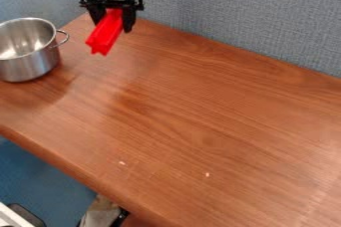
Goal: Put the red object in the metal pot
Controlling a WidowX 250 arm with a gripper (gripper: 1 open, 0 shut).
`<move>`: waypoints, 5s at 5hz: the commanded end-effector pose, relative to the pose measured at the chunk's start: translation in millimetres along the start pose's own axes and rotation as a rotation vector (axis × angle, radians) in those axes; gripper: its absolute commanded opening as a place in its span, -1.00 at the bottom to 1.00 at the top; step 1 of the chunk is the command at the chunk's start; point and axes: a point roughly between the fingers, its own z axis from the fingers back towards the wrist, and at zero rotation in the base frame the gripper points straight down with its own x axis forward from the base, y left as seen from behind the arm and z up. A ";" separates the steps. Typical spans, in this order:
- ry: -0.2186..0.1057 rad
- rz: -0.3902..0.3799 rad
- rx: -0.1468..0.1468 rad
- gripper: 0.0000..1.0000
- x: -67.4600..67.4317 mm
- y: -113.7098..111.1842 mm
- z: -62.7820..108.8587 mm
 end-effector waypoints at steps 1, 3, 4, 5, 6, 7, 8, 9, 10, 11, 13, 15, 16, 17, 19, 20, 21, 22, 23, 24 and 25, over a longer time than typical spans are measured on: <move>-0.106 0.015 0.034 -1.00 -0.7 8.7 21.0; -0.129 -0.035 -0.005 1.00 -8.0 3.1 17.7; -0.117 -0.094 -0.018 1.00 -3.3 -0.5 -1.0; -0.087 -0.057 0.030 1.00 2.5 -0.5 -10.3; -0.056 -0.013 0.078 1.00 10.1 0.3 -21.5; -0.066 -0.018 0.125 1.00 14.2 -7.0 -26.7; -0.070 -0.019 0.167 -1.00 18.5 -12.7 -31.3; -0.089 -0.028 0.192 -1.00 22.1 -19.5 -27.7; -0.099 -0.075 0.145 -1.00 34.0 2.8 -10.1; -0.124 -0.096 0.082 -1.00 46.6 34.2 17.8; -0.155 -0.074 0.028 1.00 20.0 79.1 43.8; -0.122 -0.155 0.014 1.00 22.8 65.0 35.3; -0.088 -0.149 0.020 1.00 19.6 49.0 27.2; -0.055 -0.149 0.026 -1.00 16.0 30.2 18.9; -0.008 -0.046 0.036 1.00 10.4 -14.1 -8.9; 0.025 0.084 0.057 1.00 8.4 -27.6 -34.6; 0.053 0.140 0.077 1.00 -0.3 -40.1 -52.2; 0.009 0.117 0.090 -1.00 4.5 -47.1 -32.0; 0.046 0.137 0.082 -1.00 -10.9 -50.0 -20.2; 0.080 0.157 0.072 -1.00 -26.2 -52.6 -6.9; 0.073 0.130 0.069 -1.00 -23.4 -33.5 4.3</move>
